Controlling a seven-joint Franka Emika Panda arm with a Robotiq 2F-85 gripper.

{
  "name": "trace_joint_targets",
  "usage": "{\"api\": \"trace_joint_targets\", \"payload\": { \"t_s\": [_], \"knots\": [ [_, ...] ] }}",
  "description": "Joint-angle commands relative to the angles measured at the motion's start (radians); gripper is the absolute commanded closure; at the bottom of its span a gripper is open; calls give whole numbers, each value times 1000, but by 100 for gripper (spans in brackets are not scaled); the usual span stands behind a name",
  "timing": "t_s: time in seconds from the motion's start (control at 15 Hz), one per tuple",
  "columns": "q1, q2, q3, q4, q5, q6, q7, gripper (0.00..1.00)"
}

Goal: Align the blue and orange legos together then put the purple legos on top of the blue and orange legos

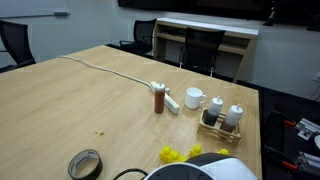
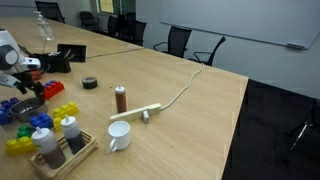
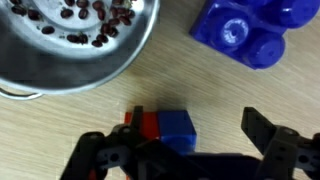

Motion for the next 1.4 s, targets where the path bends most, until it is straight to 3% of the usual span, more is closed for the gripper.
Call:
{"api": "trace_joint_targets", "payload": {
  "t_s": [0.0, 0.4, 0.67, 1.33],
  "knots": [
    [2, -35, -3, -32, 12, -8, -6, 0],
    [52, -104, -37, -79, 9, -124, 121, 0],
    [52, -111, -11, -85, 26, -186, 196, 0],
    [39, -90, 35, -96, 93, -118, 192, 0]
  ]
}}
